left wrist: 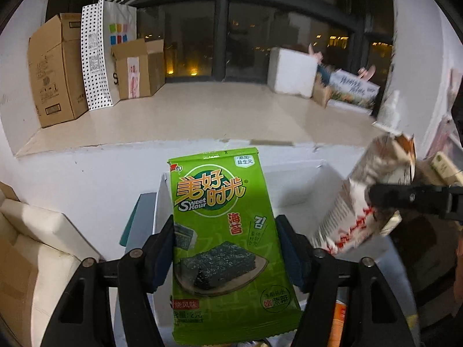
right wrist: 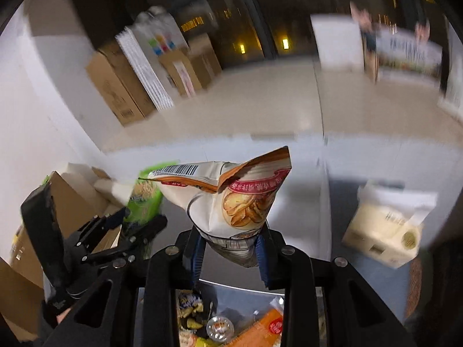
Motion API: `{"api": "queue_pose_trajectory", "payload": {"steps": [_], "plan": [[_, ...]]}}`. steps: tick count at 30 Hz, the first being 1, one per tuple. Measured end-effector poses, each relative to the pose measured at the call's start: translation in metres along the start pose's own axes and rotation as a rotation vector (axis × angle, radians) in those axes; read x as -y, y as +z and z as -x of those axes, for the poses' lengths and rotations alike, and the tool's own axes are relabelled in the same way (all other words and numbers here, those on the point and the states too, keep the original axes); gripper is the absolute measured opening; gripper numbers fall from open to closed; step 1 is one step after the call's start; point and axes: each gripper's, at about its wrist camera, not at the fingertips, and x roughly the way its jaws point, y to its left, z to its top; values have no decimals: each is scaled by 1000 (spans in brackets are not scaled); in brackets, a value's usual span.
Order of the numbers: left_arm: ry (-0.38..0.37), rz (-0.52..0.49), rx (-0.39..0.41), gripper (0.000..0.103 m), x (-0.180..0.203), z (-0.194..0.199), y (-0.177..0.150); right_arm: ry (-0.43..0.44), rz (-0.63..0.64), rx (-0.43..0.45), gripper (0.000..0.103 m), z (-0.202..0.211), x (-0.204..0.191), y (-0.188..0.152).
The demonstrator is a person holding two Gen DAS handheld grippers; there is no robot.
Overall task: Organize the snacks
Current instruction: 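Carry the chip bag into the white box with the right gripper while left gripper grasps the seaweed packet, then release the seaweed packet into the white box with the left gripper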
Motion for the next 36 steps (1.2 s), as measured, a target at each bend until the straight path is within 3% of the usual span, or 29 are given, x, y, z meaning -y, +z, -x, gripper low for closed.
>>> {"api": "queue_pose_trajectory", "payload": {"steps": [1,2,3,4,5,11,17,21,24,26,28,31,33,36], "plan": [[21,10,-6,79,-2,-6,-1,-19,-10,-20,37,-6,5,2],[34,14,-14,96,-4,-11,-3,-66,-25,-32,51,-14,11,3],[42,22,-22,103,-6,-17,-5,-89,-33,-32,84,-17,15,3],[44,26,-25,103,-8,-19,-8,-106,-44,-26,98,-19,19,3],[40,22,-29,103,-9,-20,-10,-115,-60,0,103,-17,23,4],[9,-9,-15,103,-11,-11,-17,-131,-62,22,103,-8,26,-1],[0,-34,29,103,-8,24,-22,-129,40,145,103,38,0,-21],[44,-34,105,103,-6,66,-34,-105,76,241,103,80,-14,-51],[-14,-21,155,103,-4,98,-53,-81,72,303,103,107,-14,-78],[-12,-28,204,103,-1,117,-69,-56,71,337,103,119,-13,-98],[-26,-38,193,103,2,134,-86,-46,46,333,103,126,-9,-120],[-75,-22,148,103,4,149,-108,-27,9,258,103,124,-2,-156],[-85,-31,129,103,7,159,-126,-89,-12,203,103,118,1,-185],[-125,-27,131,103,10,173,-151,-139,-45,196,103,115,4,-221]]}}
